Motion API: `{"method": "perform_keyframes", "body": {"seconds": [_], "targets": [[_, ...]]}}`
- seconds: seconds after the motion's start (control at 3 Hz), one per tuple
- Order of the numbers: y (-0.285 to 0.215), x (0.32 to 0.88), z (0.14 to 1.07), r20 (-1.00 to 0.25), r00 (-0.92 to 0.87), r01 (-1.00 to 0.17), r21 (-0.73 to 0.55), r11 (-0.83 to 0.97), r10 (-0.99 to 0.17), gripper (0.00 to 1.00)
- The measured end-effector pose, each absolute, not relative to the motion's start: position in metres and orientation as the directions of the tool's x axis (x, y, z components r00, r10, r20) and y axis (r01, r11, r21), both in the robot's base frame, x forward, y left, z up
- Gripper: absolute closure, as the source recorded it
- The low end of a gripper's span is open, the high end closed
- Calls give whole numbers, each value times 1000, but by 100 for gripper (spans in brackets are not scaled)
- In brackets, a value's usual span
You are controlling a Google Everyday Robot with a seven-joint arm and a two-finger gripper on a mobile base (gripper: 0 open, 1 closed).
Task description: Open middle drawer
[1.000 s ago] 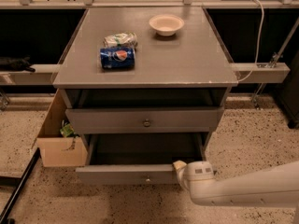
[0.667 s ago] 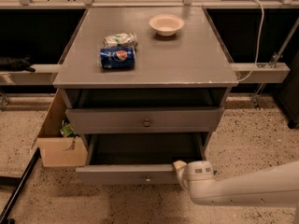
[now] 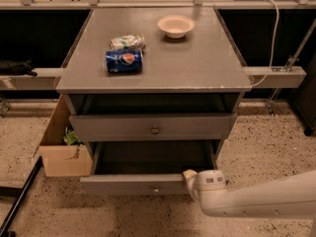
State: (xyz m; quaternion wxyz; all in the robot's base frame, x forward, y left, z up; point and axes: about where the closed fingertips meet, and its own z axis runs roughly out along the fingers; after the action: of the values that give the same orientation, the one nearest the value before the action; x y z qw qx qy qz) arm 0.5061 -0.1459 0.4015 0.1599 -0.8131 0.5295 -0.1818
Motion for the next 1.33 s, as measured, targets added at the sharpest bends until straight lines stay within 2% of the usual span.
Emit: {"method": "perform_keyframes", "body": {"seconds": [0.33, 0.67, 1.33], "targets": [[-146, 506, 401, 126, 373, -803, -452, -388, -919, 12], [-146, 506, 401, 126, 373, -803, -452, -388, -919, 7], [-150, 498, 397, 162, 366, -801, -447, -399, -916, 53]]}}
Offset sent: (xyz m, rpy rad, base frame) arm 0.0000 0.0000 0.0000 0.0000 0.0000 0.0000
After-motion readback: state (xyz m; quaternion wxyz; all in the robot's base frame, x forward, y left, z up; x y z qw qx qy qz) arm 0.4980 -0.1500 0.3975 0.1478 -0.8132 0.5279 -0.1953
